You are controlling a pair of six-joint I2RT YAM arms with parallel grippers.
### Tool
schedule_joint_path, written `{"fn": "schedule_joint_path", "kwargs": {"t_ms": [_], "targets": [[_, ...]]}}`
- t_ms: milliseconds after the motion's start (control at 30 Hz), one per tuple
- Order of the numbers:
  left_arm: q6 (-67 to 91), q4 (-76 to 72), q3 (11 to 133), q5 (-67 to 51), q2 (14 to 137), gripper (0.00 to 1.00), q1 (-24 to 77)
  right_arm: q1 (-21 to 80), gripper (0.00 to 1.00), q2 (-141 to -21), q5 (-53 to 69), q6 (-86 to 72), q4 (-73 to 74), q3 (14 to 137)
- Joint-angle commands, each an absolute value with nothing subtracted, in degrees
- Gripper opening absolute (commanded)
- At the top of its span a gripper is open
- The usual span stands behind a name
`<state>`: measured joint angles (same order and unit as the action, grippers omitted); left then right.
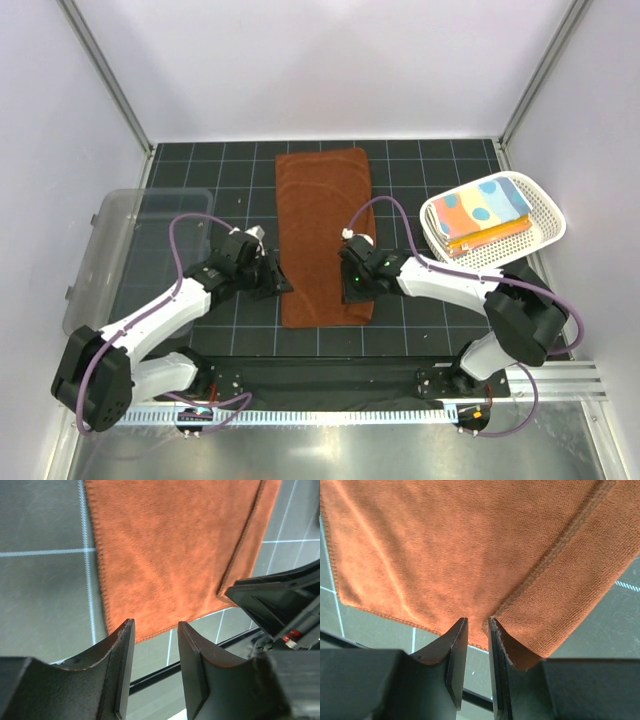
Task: Fold and stack the towels
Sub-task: Flatten out the crumpled towel
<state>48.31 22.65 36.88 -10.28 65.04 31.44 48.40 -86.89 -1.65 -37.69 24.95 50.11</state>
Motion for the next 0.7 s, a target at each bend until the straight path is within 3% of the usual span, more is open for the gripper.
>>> {"fn": "schedule_joint_path", "kwargs": {"t_ms": [0,267,533,667], "targets": [[50.80,15.48,34.72,-12.65,65.48,0.43,32.08,48.52,0.30,-84.11,-4.91,-39.99,21.97,47.73],[52.12,13.80,30.33,-10.20,68.47,0.36,32.34,48.52,0.30,-82.45,-9.83,-39.37,25.47,44.65],[51.42,20.65,30.15,-3.96,69.26,0.35,32.43,48.52,0.30,-69.44,-23.02,-44.20,39.36,43.33],[51.59,19.43,30.59,-7.02,66.37,0.33,32.61,48.60,0.26,-65.75,-18.12,-43.16,34.58,44.03]]}}
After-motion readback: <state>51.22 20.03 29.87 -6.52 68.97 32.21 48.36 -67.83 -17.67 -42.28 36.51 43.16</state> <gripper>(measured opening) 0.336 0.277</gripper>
